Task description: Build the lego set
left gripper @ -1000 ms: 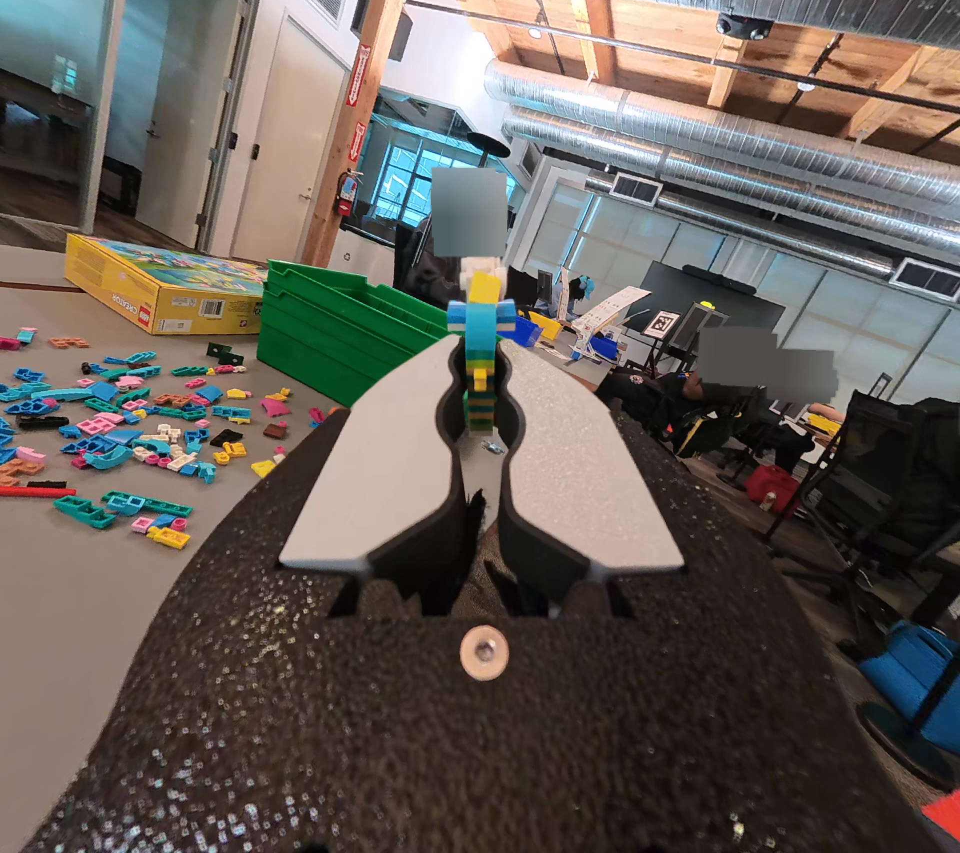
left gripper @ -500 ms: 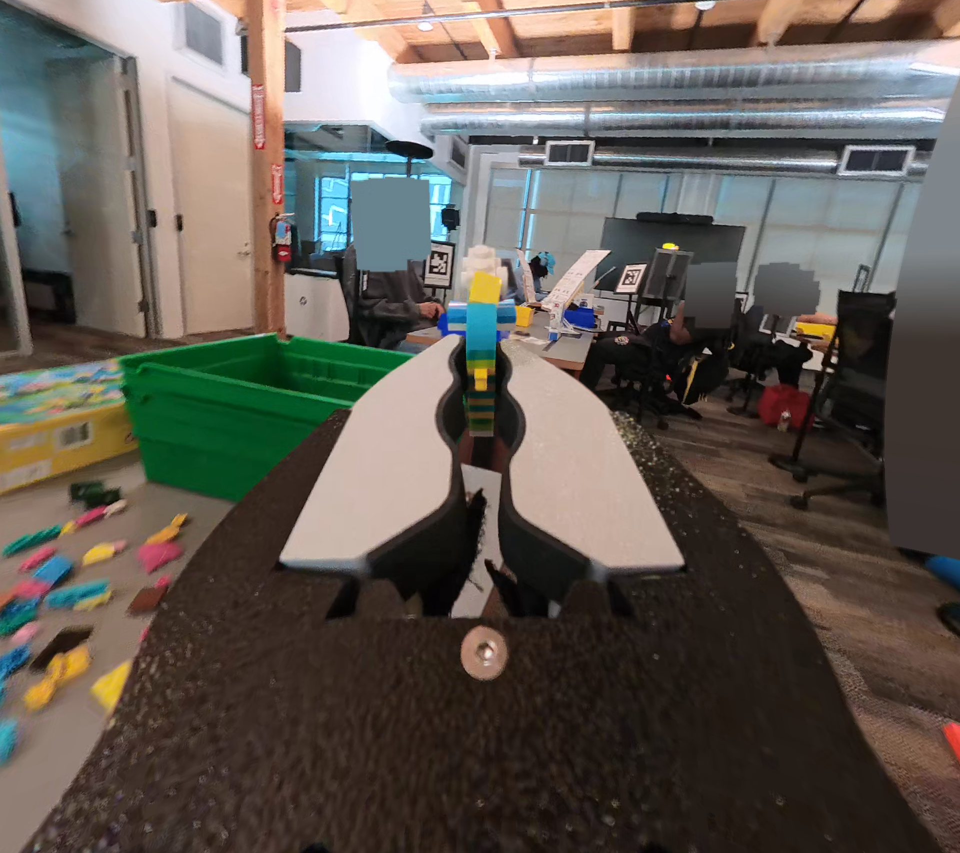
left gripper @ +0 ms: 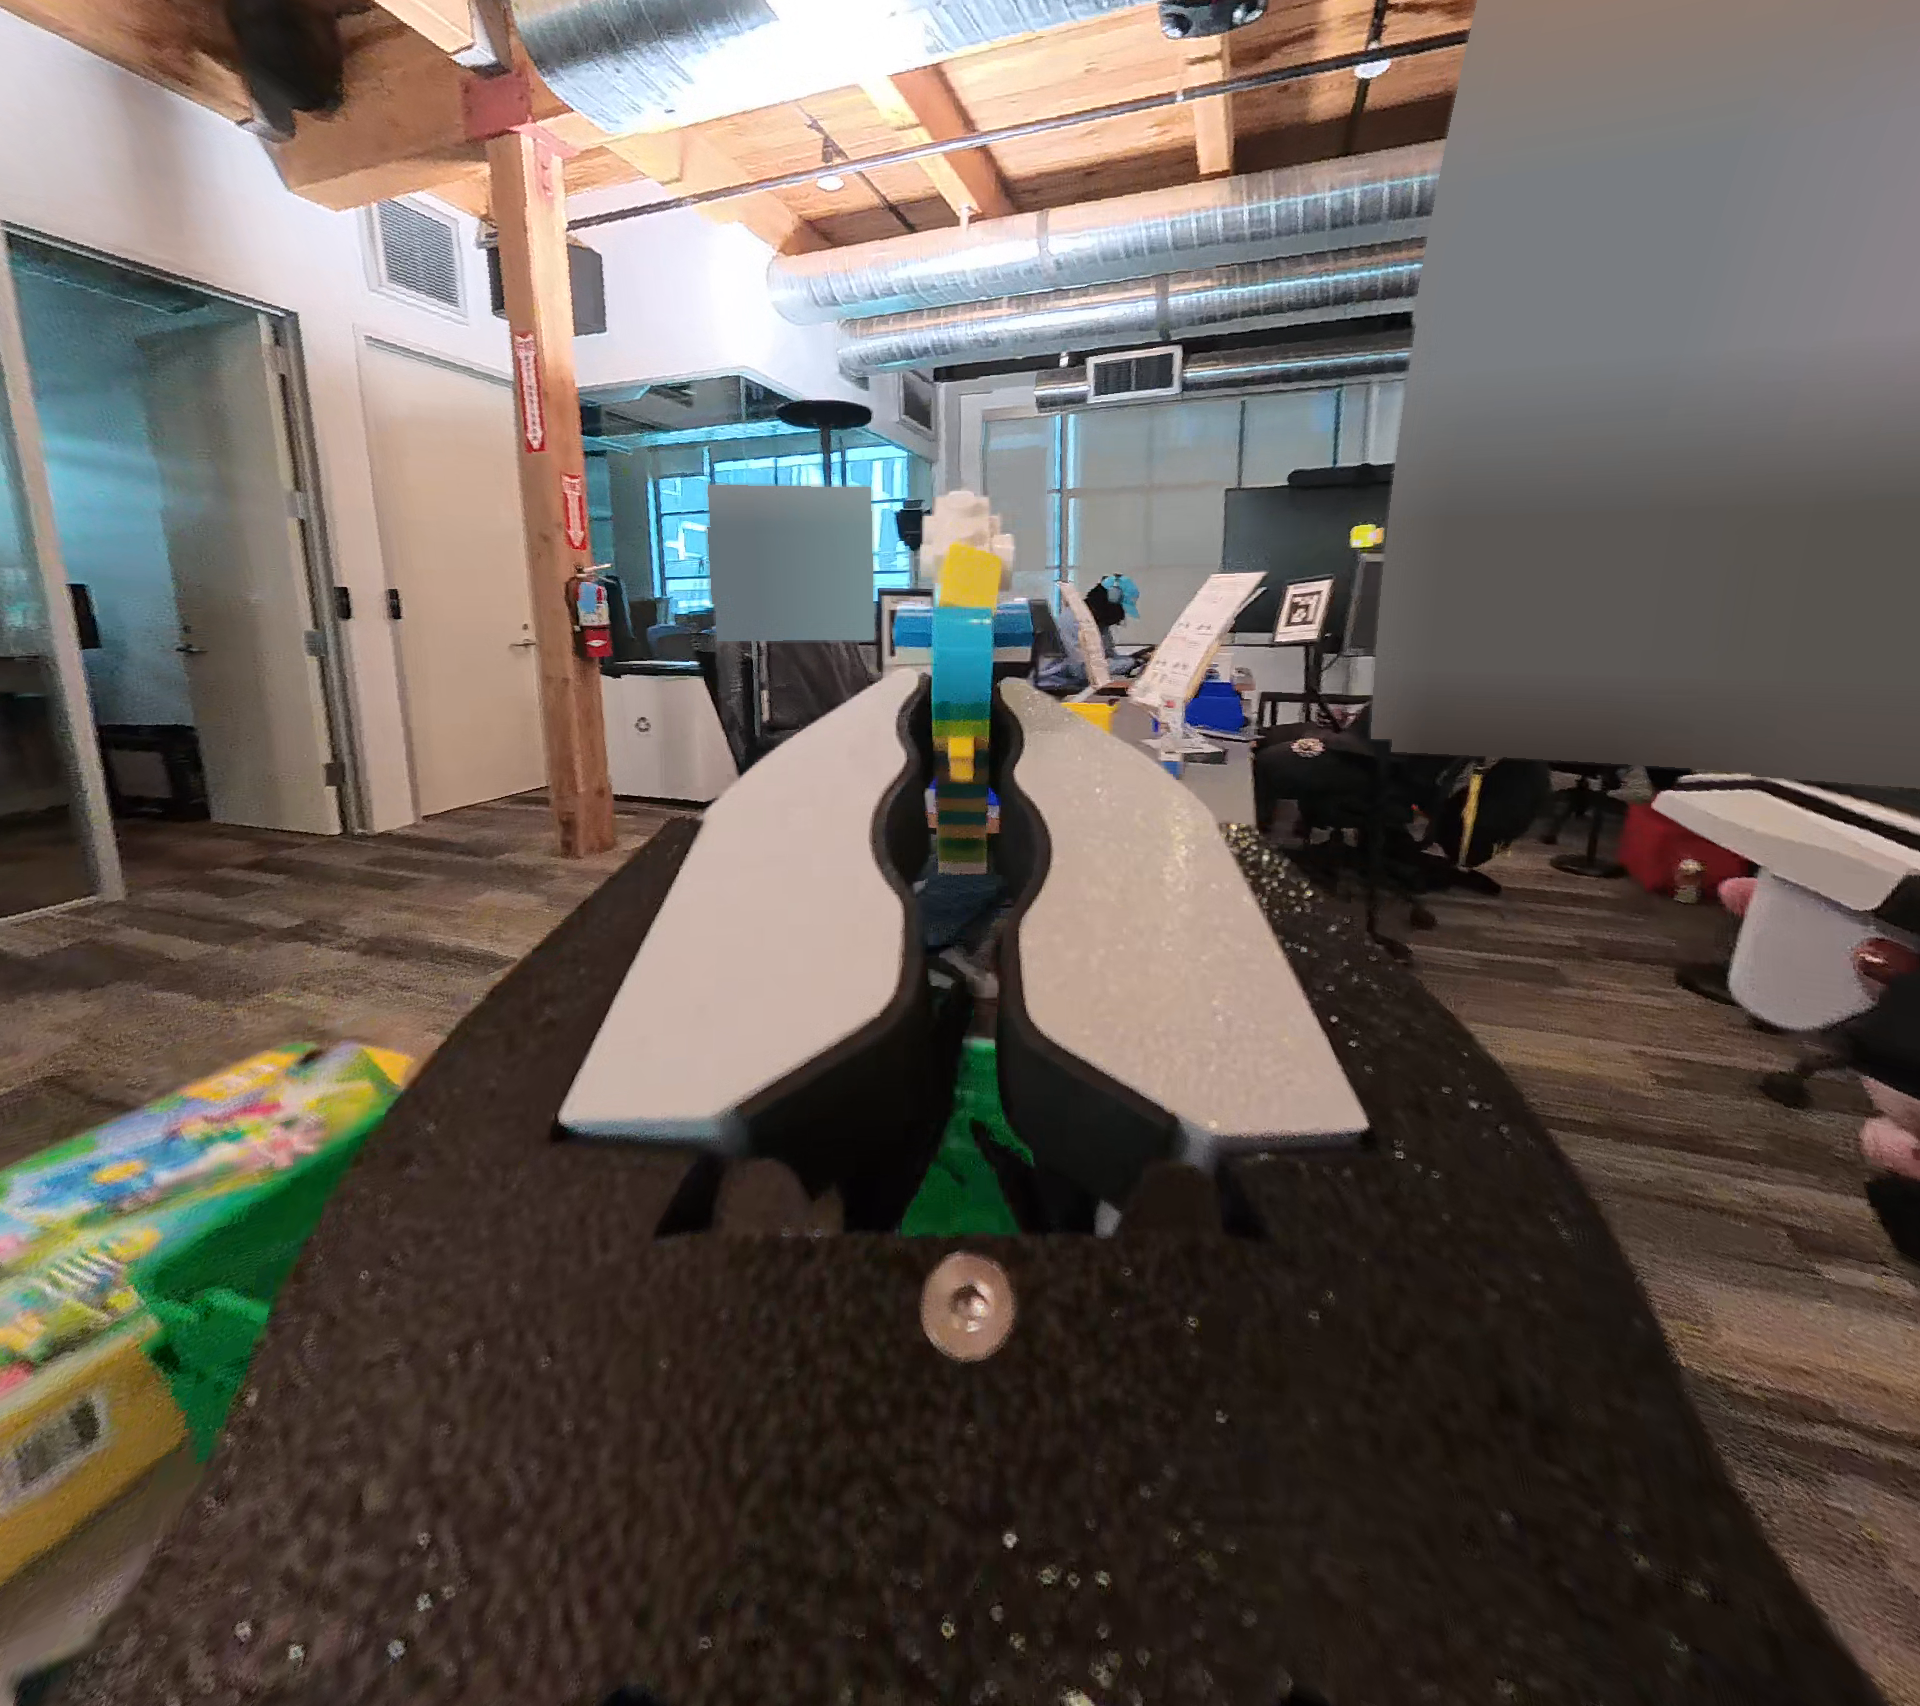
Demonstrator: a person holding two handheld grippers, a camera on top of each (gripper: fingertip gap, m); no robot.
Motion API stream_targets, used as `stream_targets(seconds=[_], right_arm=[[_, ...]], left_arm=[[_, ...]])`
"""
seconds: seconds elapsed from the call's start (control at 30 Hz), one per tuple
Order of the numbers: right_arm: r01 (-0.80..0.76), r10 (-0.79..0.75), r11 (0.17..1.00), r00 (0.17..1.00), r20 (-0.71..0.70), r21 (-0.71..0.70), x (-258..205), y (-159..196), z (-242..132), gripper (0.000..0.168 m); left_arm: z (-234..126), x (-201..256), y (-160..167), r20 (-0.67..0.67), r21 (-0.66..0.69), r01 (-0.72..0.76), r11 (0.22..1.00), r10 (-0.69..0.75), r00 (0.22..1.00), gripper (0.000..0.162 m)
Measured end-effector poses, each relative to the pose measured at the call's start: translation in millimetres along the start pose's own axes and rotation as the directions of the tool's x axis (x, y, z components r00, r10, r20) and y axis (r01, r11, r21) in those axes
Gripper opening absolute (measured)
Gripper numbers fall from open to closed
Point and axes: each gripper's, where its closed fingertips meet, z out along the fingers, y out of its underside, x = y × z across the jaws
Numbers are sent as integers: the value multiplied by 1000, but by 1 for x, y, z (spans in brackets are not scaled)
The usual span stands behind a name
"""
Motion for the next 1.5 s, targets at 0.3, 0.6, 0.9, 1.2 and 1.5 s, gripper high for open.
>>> stream_targets(seconds=[0.3, 0.6, 0.9, 1.2, 1.5], right_arm=[[100, -101, 991, 995, 1, -93, 121, -130, 75, 24], [90, -91, 995, 995, -32, -46, 245, -164, 123, 24], [54, -53, 999, 992, 113, -5, 272, -107, 246, 24], [6, -27, 995, 977, 211, 100, 301, -89, 420, 31], [-230, 171, 969, 886, 431, 88, 276, -41, 540, 30]], left_arm=[[80, -38, -115, 308, 8, -21, 1000, 18, 951, 8], [120, -32, -137, 532, 139, -45, 989, -36, 846, 8], [163, -59, -137, 694, 144, -277, 950, 103, 713, 8], [215, -94, -123, 834, 207, -414, 886, 62, 548, 8], [227, -68, -124, 919, 118, -478, 870, 86, 384, 8]])
